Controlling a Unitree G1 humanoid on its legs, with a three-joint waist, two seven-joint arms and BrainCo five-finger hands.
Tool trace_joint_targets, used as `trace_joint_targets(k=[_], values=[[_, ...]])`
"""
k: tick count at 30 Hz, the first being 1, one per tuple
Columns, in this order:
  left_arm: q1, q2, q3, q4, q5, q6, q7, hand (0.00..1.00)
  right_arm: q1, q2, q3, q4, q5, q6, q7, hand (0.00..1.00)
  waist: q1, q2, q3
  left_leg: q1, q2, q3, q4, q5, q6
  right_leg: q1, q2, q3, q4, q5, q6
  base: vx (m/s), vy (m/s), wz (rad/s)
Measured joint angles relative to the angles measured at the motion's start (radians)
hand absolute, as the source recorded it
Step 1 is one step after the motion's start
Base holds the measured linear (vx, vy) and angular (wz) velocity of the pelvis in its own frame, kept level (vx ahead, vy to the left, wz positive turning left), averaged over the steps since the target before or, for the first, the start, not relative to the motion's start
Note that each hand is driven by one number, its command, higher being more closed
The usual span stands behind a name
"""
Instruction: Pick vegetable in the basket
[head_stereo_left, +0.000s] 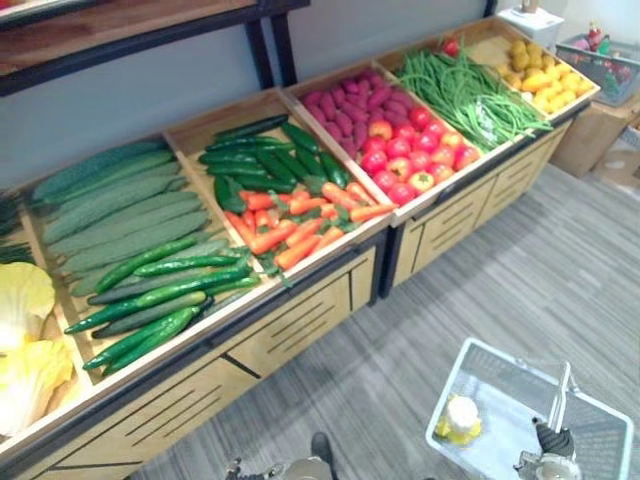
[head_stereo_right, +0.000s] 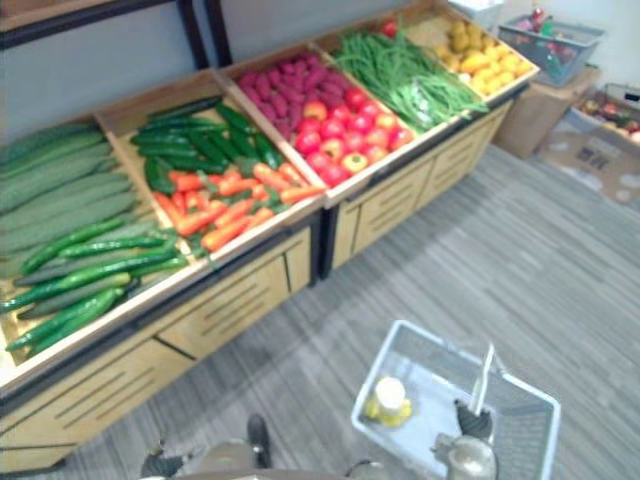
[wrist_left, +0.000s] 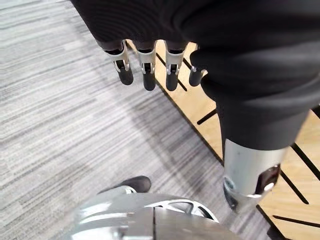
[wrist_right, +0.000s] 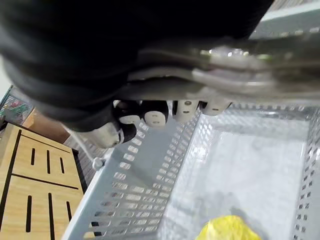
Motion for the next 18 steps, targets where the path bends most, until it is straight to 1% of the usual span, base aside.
trace_joint_targets(k=[1, 2, 3, 4, 5, 6, 7, 8, 9, 10, 12, 14, 15, 16, 17, 18], values=[[0.009, 0.005, -0.005, 0.002, 0.001, 0.000, -0.001, 0.00, 0.008, -0.001, 0.013, 0.000, -0.001, 0.000, 0.001, 1.00, 0.000, -0.006, -0.001, 0.005, -0.009, 0.012, 0.020, -0.018, 0.004, 0.004, -0.022, 0.004, 0.023, -0.012, 0.019, 0.08, 0.155, -0.06], [0.031, 0.017, -0.024, 0.005, 0.001, -0.001, -0.002, 0.00, 0.019, -0.003, 0.042, 0.001, -0.005, -0.001, 0.003, 1.00, -0.004, -0.017, 0.002, 0.010, -0.012, 0.024, 0.056, -0.064, -0.001, -0.004, -0.059, 0.055, 0.123, -0.013, 0.043, 0.07, 0.136, -0.06], [0.034, 0.029, -0.033, 0.027, 0.000, 0.000, -0.003, 0.00, 0.017, -0.004, 0.063, 0.004, -0.006, -0.004, 0.004, 1.00, -0.007, -0.023, 0.004, 0.007, -0.016, 0.012, 0.086, -0.097, 0.004, -0.097, -0.087, 0.250, 0.304, 0.030, 0.010, 0.07, 0.135, 0.02], [0.034, 0.036, -0.046, 0.032, 0.000, 0.000, -0.004, 0.00, 0.003, -0.007, 0.070, 0.005, -0.004, -0.010, 0.003, 1.00, -0.017, -0.022, 0.004, 0.010, -0.015, -0.001, 0.082, -0.099, 0.008, -0.148, -0.078, 0.342, 0.380, 0.080, 0.016, 0.07, 0.119, 0.33], [0.026, 0.042, -0.050, 0.033, 0.000, 0.000, -0.005, 0.00, -0.037, -0.011, 0.064, 0.027, -0.002, -0.009, 0.001, 1.00, -0.036, -0.010, 0.008, 0.021, 0.003, -0.023, 0.075, -0.098, 0.009, -0.206, -0.024, 0.461, 0.427, 0.080, 0.018, 0.09, 0.071, 0.38], [0.020, 0.050, -0.048, 0.032, 0.000, 0.001, -0.004, 0.00, -0.052, -0.010, 0.061, 0.043, 0.001, -0.009, 0.001, 1.00, -0.042, -0.016, 0.014, 0.022, 0.014, -0.036, 0.072, -0.098, 0.010, -0.217, 0.003, 0.489, 0.419, 0.066, 0.001, 0.10, 0.042, 0.53], [0.013, 0.072, -0.044, 0.032, -0.001, -0.001, -0.004, 0.00, -0.057, -0.006, 0.068, 0.074, 0.001, -0.015, 0.003, 1.00, -0.042, -0.034, 0.016, 0.025, 0.023, -0.062, 0.060, -0.097, 0.010, -0.224, 0.034, 0.500, 0.365, 0.049, -0.020, 0.08, -0.010, 0.51], [0.002, 0.078, -0.030, 0.032, -0.002, -0.001, -0.003, 0.00, -0.051, -0.003, 0.072, 0.085, 0.001, -0.019, 0.004, 1.00, -0.041, -0.047, 0.020, 0.029, 0.031, -0.082, 0.059, -0.098, 0.009, -0.221, 0.052, 0.497, 0.305, 0.046, -0.024, 0.18, -0.071, 0.65], [-0.017, 0.075, -0.014, 0.033, -0.003, 0.000, -0.003, 0.00, -0.045, 0.002, 0.075, 0.083, 0.000, -0.021, 0.004, 1.00, -0.041, -0.053, 0.024, 0.039, 0.043, -0.102, 0.059, -0.104, -0.001, -0.221, 0.065, 0.498, 0.231, 0.046, -0.024, 0.24, -0.112, 0.56], [-0.026, 0.065, -0.008, 0.032, -0.003, 0.000, -0.003, 0.00, -0.029, 0.003, 0.078, 0.078, -0.004, -0.026, 0.005, 1.00, -0.040, -0.050, 0.023, 0.047, 0.060, -0.117, 0.060, -0.114, -0.015, -0.232, 0.081, 0.527, 0.163, 0.050, -0.019, 0.26, -0.126, 0.41], [-0.042, 0.060, -0.005, 0.032, -0.003, 0.000, -0.003, 0.00, -0.030, 0.004, 0.079, 0.077, -0.004, -0.029, 0.006, 1.00, -0.042, -0.045, 0.024, 0.060, 0.080, -0.143, 0.064, -0.125, -0.037, -0.237, 0.093, 0.581, 0.083, 0.062, -0.012, 0.20, -0.125, 0.39], [-0.070, 0.057, 0.003, 0.024, -0.005, -0.001, 0.000, 0.00, -0.010, 0.015, 0.077, 0.075, -0.003, -0.027, 0.005, 1.00, -0.042, -0.050, 0.022, 0.067, 0.100, -0.182, 0.084, -0.132, -0.081, -0.242, 0.089, 0.619, 0.009, 0.071, -0.009, 0.34, -0.289, 0.63], [-0.070, 0.056, 0.011, 0.007, -0.007, -0.002, 0.002, 0.00, -0.010, 0.021, 0.077, 0.074, -0.003, -0.024, 0.005, 1.00, -0.042, -0.061, 0.014, 0.077, 0.105, -0.193, 0.087, -0.138, -0.109, -0.247, 0.090, 0.628, -0.014, 0.104, -0.014, 0.35, -0.340, 0.48], [-0.069, 0.057, 0.014, 0.000, -0.008, -0.003, 0.005, 0.00, -0.007, 0.025, 0.076, 0.074, -0.001, -0.023, 0.005, 1.00, -0.043, -0.069, 0.009, 0.077, 0.103, -0.199, 0.085, -0.140, -0.123, -0.249, 0.085, 0.626, -0.024, 0.140, -0.016, 0.33, -0.416, 0.45], [-0.082, 0.052, 0.034, 0.003, -0.009, -0.002, 0.012, 0.00, -0.005, 0.025, 0.065, 0.081, 0.004, -0.021, 0.005, 1.00, -0.046, -0.068, 0.002, 0.088, 0.113, -0.218, 0.074, -0.142, -0.158, -0.251, 0.088, 0.608, -0.009, 0.158, 0.002, 0.31, -0.410, 0.42], [-0.086, 0.009, 0.055, 0.005, -0.010, -0.005, 0.018, 0.00, -0.011, 0.013, 0.048, 0.075, 0.005, -0.020, 0.000, 1.00, -0.043, -0.002, -0.007, 0.093, 0.171, -0.217, 0.050, -0.107, -0.187, -0.252, 0.137, 0.562, 0.010, 0.142, -0.031, 0.29, -0.387, 0.38]])
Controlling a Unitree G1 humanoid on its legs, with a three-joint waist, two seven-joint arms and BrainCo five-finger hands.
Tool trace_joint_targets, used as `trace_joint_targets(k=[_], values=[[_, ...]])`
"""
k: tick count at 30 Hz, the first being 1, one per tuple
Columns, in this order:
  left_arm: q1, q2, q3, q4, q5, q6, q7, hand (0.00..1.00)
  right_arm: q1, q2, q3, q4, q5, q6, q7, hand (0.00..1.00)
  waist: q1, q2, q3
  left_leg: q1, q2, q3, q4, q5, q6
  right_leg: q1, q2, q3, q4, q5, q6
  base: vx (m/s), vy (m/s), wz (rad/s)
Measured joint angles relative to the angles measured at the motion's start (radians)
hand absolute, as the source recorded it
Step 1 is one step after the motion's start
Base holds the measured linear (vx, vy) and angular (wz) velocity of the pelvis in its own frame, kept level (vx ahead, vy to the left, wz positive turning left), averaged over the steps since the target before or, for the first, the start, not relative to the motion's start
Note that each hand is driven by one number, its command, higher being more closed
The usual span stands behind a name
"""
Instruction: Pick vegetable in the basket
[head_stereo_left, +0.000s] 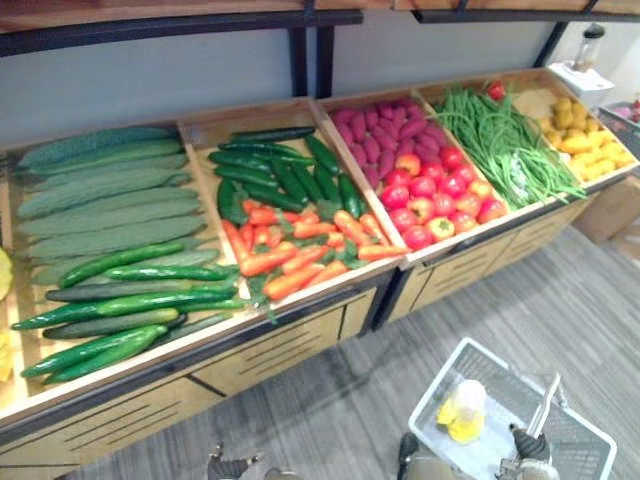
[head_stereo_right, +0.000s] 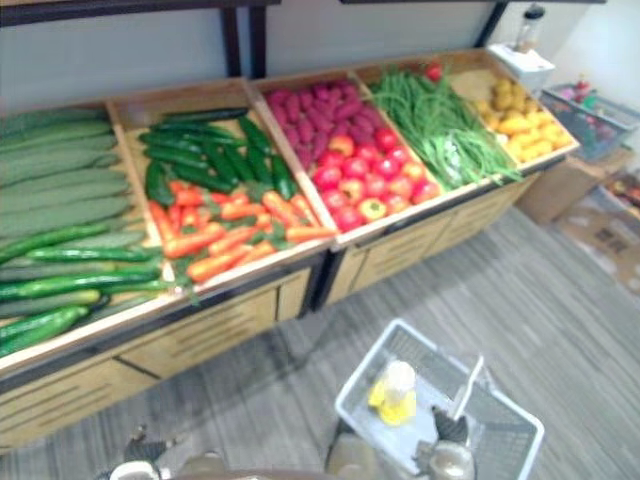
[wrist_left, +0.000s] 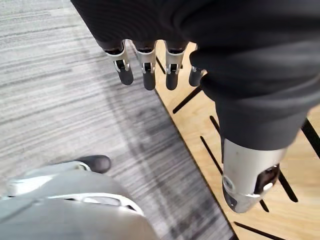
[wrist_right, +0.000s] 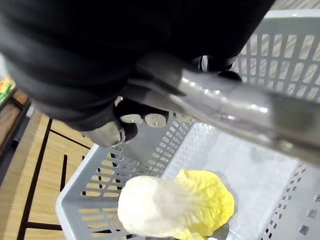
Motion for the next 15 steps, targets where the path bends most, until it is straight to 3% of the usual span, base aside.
trace_joint_targets(k=[1, 2, 3, 4, 6, 8, 10, 13, 15], values=[[0.001, -0.016, 0.013, 0.001, 0.000, -0.003, 0.004, 0.00, 0.000, -0.007, -0.003, -0.001, 0.000, -0.002, 0.000, 1.00, -0.003, 0.009, 0.002, 0.002, 0.017, 0.001, -0.016, 0.017, -0.006, -0.001, 0.018, -0.010, 0.004, -0.021, -0.015, 0.29, -0.335, 0.22], [0.001, -0.044, 0.028, 0.002, -0.002, -0.002, 0.005, 0.00, -0.006, -0.021, -0.002, 0.002, -0.002, -0.002, 0.004, 1.00, -0.005, 0.053, 0.002, 0.013, 0.055, 0.000, -0.044, 0.061, -0.020, 0.001, 0.052, -0.037, 0.024, -0.042, -0.043, 0.26, -0.333, 0.19], [0.003, -0.055, 0.044, 0.001, -0.012, -0.002, 0.006, 0.00, -0.012, -0.026, -0.003, 0.003, -0.002, 0.000, 0.006, 1.00, -0.005, 0.062, 0.002, 0.018, 0.072, -0.002, -0.059, 0.120, -0.012, 0.004, 0.067, -0.056, 0.041, -0.060, -0.071, 0.24, -0.340, 0.21], [0.003, -0.055, 0.049, 0.001, -0.025, -0.002, 0.006, 0.00, -0.014, -0.026, -0.003, 0.002, -0.002, 0.000, 0.007, 1.00, -0.006, 0.060, 0.003, 0.018, 0.075, -0.003, -0.059, 0.154, -0.006, 0.009, 0.068, -0.068, 0.047, -0.066, -0.081, 0.24, -0.412, 0.36], [0.003, -0.056, 0.062, -0.012, -0.039, -0.002, 0.008, 0.00, 0.004, -0.025, -0.025, 0.002, -0.002, 0.000, 0.007, 1.00, -0.012, 0.049, 0.007, 0.015, 0.079, 0.019, -0.052, 0.268, 0.053, 0.068, 0.063, -0.127, 0.047, -0.089, -0.118, 0.19, -0.385, 0.60], [0.003, -0.058, 0.062, -0.019, -0.039, -0.002, 0.008, 0.00, 0.018, -0.033, -0.039, 0.002, -0.001, 0.000, 0.005, 1.00, -0.012, 0.046, 0.006, 0.013, 0.079, 0.075, -0.035, 0.308, 0.097, 0.100, 0.054, -0.162, 0.042, -0.103, -0.130, 0.08, -0.218, 0.57], [0.001, -0.058, 0.062, -0.019, -0.039, -0.002, 0.013, 0.00, 0.020, -0.051, -0.042, 0.003, 0.001, 0.000, 0.005, 1.00, -0.013, 0.045, 0.003, -0.005, 0.069, 0.109, -0.024, 0.305, 0.096, 0.111, 0.049, -0.178, 0.016, -0.130, -0.125, 0.01, -0.138, 0.35], [0.001, -0.059, 0.062, -0.018, -0.038, 0.005, 0.024, 0.00, 0.028, -0.058, -0.058, 0.003, 0.009, 0.000, 0.005, 1.00, -0.017, 0.046, 0.003, -0.013, 0.031, 0.081, -0.068, 0.267, 0.060, 0.102, 0.050, -0.190, 0.010, -0.127, -0.119, -0.03, -0.015, 0.25], [-0.003, -0.059, 0.062, -0.018, -0.038, 0.005, 0.035, 0.00, 0.030, -0.058, -0.069, 0.002, 0.010, -0.001, 0.004, 1.00, -0.016, 0.046, 0.001, -0.009, 0.026, 0.082, -0.088, 0.250, 0.062, 0.088, 0.050, -0.192, 0.009, -0.124, -0.106, -0.05, 0.077, 0.10]])
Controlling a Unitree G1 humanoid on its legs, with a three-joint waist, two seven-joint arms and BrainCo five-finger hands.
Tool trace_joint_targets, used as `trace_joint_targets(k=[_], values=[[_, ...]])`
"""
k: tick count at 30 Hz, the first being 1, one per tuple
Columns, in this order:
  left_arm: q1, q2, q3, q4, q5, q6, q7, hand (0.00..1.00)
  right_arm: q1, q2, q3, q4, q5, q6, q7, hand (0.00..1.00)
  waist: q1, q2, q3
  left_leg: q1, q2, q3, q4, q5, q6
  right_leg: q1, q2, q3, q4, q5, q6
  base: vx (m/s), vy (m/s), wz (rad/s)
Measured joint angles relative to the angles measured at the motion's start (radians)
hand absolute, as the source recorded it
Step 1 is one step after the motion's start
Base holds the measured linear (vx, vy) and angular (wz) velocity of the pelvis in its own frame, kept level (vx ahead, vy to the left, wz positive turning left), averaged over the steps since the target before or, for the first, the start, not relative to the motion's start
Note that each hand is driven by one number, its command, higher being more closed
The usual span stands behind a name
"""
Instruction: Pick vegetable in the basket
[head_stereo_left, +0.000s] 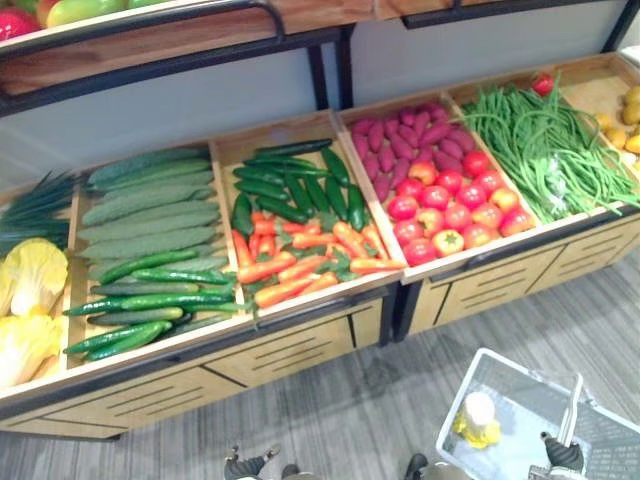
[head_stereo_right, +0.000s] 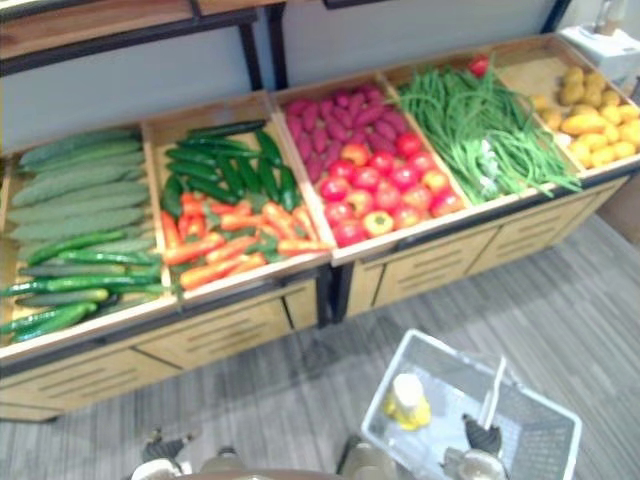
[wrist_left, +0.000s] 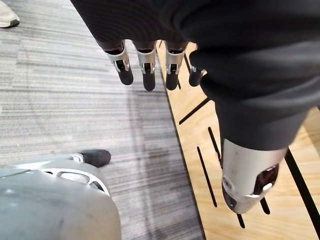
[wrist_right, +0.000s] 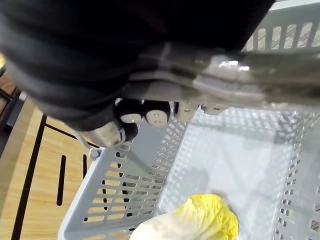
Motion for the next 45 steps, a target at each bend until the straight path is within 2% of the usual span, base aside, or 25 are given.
trace_joint_targets(k=[3, 5, 6, 7, 9, 12, 17, 22, 29, 33, 36, 39, 45], values=[[-0.003, 0.003, -0.015, -0.003, 0.022, 0.001, 0.029, 0.00, 0.004, 0.005, 0.000, -0.003, 0.000, -0.002, -0.001, 1.00, 0.000, 0.008, -0.006, 0.002, -0.011, 0.031, -0.009, -0.053, -0.001, -0.017, -0.007, 0.014, -0.001, 0.018, 0.028, -0.06, 0.149, -0.09], [0.001, 0.014, -0.071, -0.044, 0.061, 0.000, 0.054, 0.00, 0.015, 0.009, -0.001, -0.006, 0.009, -0.002, -0.003, 1.00, 0.001, 0.014, -0.010, 0.008, -0.016, 0.060, -0.008, -0.118, -0.011, -0.019, -0.009, 0.026, -0.013, 0.036, 0.050, -0.06, 0.216, -0.13], [0.001, 0.035, -0.115, -0.084, 0.087, -0.001, 0.058, 0.00, 0.020, 0.016, -0.002, -0.005, 0.025, -0.002, -0.005, 1.00, 0.004, 0.006, -0.012, 0.008, -0.026, 0.075, -0.006, -0.138, -0.023, -0.021, -0.015, 0.040, -0.018, 0.047, 0.064, -0.05, 0.185, -0.12], [0.004, 0.051, -0.142, -0.106, 0.095, -0.003, 0.059, 0.00, 0.024, 0.020, -0.001, -0.006, 0.028, -0.003, -0.005, 1.00, 0.004, 0.000, -0.016, 0.007, -0.036, 0.080, -0.004, -0.144, -0.014, -0.020, -0.021, 0.045, -0.029, 0.058, 0.068, -0.06, 0.207, -0.20], [0.026, 0.118, -0.238, -0.212, 0.140, -0.035, 0.078, 0.00, 0.039, 0.017, -0.001, -0.006, 0.031, -0.009, -0.007, 1.00, 0.005, -0.004, -0.030, 0.001, -0.065, 0.104, 0.000, -0.164, 0.001, -0.018, -0.042, 0.076, -0.076, 0.101, 0.083, -0.04, 0.216, -0.26], [0.046, 0.182, -0.323, -0.351, 0.201, -0.067, 0.096, 0.00, 0.049, 0.004, -0.002, -0.006, 0.032, -0.012, -0.019, 1.00, 0.002, 0.011, -0.041, -0.009, -0.096, 0.115, 0.018, -0.181, 0.009, -0.014, -0.065, 0.099, -0.123, 0.141, 0.101, 0.03, 0.161, -0.16], [0.094, 0.290, -0.455, -0.606, 0.263, -0.136, 0.071, 0.00, 0.052, -0.032, -0.002, 0.002, 0.030, -0.012, -0.019, 1.00, -0.002, 0.031, -0.053, -0.005, -0.123, 0.127, 0.013, -0.187, 0.018, -0.008, -0.075, 0.113, -0.162, 0.163, 0.110, 0.08, 0.071, -0.08], [0.119, 0.459, -0.489, -0.836, 0.334, -0.207, 0.037, 0.00, 0.032, -0.080, 0.012, 0.004, 0.020, -0.029, -0.017, 1.00, -0.022, 0.034, -0.054, 0.014, -0.123, 0.127, 0.008, -0.194, 0.021, 0.015, -0.070, 0.112, -0.180, 0.169, 0.109, 0.05, 0.002, -0.02], [0.116, 0.549, -0.503, -0.969, 0.396, -0.229, 0.039, 0.00, 0.029, -0.121, 0.041, 0.006, 0.019, -0.044, -0.016, 1.00, -0.028, 0.044, -0.059, 0.015, -0.129, 0.134, 0.000, -0.196, 0.023, 0.024, -0.068, 0.122, -0.224, 0.196, 0.106, 0.01, 0.010, -0.04], [0.100, 0.629, -0.509, -1.009, 0.441, -0.238, 0.039, 0.00, 0.028, -0.123, 0.047, 0.004, 0.018, -0.044, -0.015, 1.00, -0.032, 0.051, -0.063, 0.031, -0.129, 0.163, -0.007, -0.197, 0.022, 0.026, -0.060, 0.151, -0.241, 0.210, 0.107, 0.00, -0.001, -0.18], [0.038, 0.670, -0.566, -1.012, 0.455, -0.243, 0.039, 0.00, 0.029, -0.124, 0.049, 0.000, 0.018, -0.044, -0.011, 1.00, -0.033, 0.052, -0.063, 0.029, -0.129, 0.187, -0.007, -0.198, 0.020, 0.018, -0.054, 0.176, -0.259, 0.227, 0.107, -0.02, -0.008, -0.23], [-0.027, 0.681, -0.616, -1.012, 0.484, -0.245, 0.038, 0.00, 0.030, -0.124, 0.053, -0.015, 0.017, -0.044, -0.001, 1.00, -0.046, 0.052, -0.062, 0.028, -0.126, 0.210, -0.008, -0.201, 0.016, 0.015, -0.048, 0.195, -0.273, 0.235, 0.107, -0.03, -0.017, -0.21], [-0.205, 0.686, -0.716, -0.961, 0.490, -0.242, 0.008, 0.00, 0.051, -0.137, 0.060, -0.084, -0.020, -0.037, 0.001, 1.00, -0.052, 0.064, -0.056, 0.025, -0.121, 0.246, -0.008, -0.204, 0.011, -0.013, -0.037, 0.230, -0.273, 0.242, 0.104, -0.01, -0.022, -0.18]])
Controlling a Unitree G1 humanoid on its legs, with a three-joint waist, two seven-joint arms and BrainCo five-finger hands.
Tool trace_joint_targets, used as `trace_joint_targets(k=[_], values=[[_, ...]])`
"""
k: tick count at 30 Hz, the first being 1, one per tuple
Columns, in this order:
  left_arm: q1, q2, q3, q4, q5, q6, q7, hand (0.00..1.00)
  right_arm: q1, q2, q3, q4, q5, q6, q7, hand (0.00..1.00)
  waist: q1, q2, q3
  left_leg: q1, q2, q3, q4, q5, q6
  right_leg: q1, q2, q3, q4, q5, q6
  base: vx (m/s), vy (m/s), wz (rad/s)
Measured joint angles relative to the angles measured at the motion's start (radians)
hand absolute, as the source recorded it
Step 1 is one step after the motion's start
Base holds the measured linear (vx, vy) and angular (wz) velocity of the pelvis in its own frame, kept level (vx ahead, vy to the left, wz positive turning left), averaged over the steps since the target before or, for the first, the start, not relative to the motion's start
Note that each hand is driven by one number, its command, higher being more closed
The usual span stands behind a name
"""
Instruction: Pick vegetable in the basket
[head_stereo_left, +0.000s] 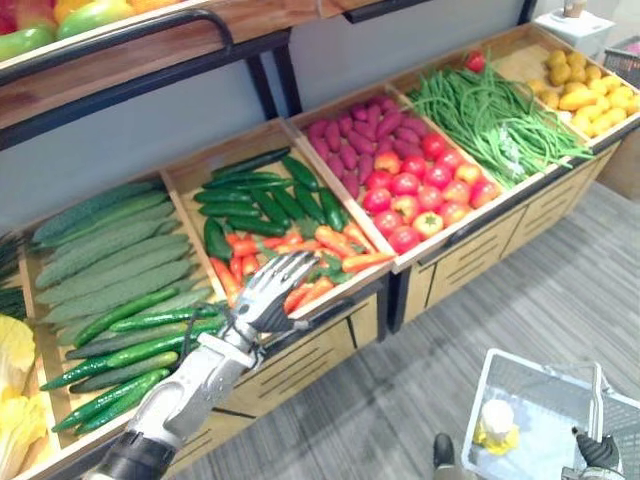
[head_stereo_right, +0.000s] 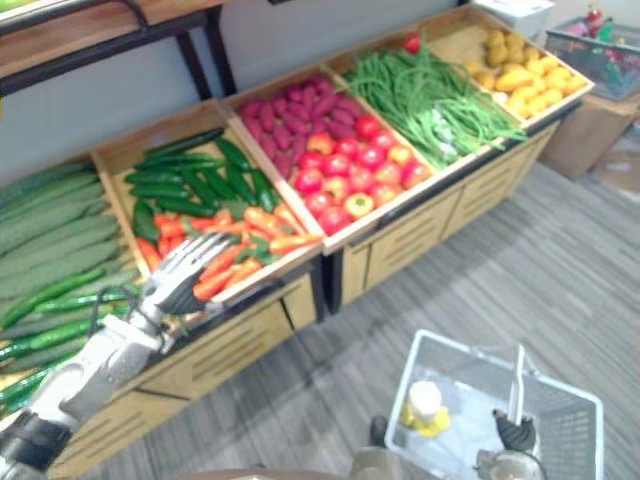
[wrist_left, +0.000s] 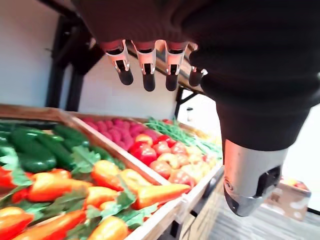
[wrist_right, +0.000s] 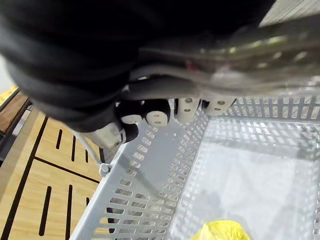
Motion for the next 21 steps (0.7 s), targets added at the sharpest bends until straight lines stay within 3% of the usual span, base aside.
trace_joint_targets(k=[3, 13, 21], values=[[-0.098, 0.000, -0.038, 0.054, 0.000, 0.004, -0.013, 0.00, 0.000, -0.005, 0.008, -0.050, -0.001, 0.005, 0.001, 1.00, -0.003, 0.005, 0.005, -0.019, 0.000, 0.009, 0.000, 0.000, 0.000, -0.024, 0.001, 0.008, 0.000, 0.010, -0.002, -0.01, -0.014, -0.10], [-0.315, -0.034, -0.064, 0.243, -0.009, 0.095, -0.031, 0.00, -0.055, -0.005, 0.021, -0.158, -0.001, 0.018, 0.001, 1.00, -0.025, -0.002, 0.058, -0.051, 0.004, 0.054, 0.002, -0.002, -0.004, -0.083, 0.013, 0.047, 0.001, 0.020, -0.007, 0.02, -0.020, -0.10], [-0.418, -0.096, -0.037, 0.390, -0.019, 0.145, -0.029, 0.00, -0.102, -0.004, 0.073, -0.200, 0.000, 0.019, 0.001, 1.00, -0.025, -0.027, 0.114, -0.089, 0.008, 0.083, 0.022, -0.010, -0.008, -0.149, 0.014, 0.084, 0.018, 0.024, -0.009, -0.01, -0.031, -0.10]])
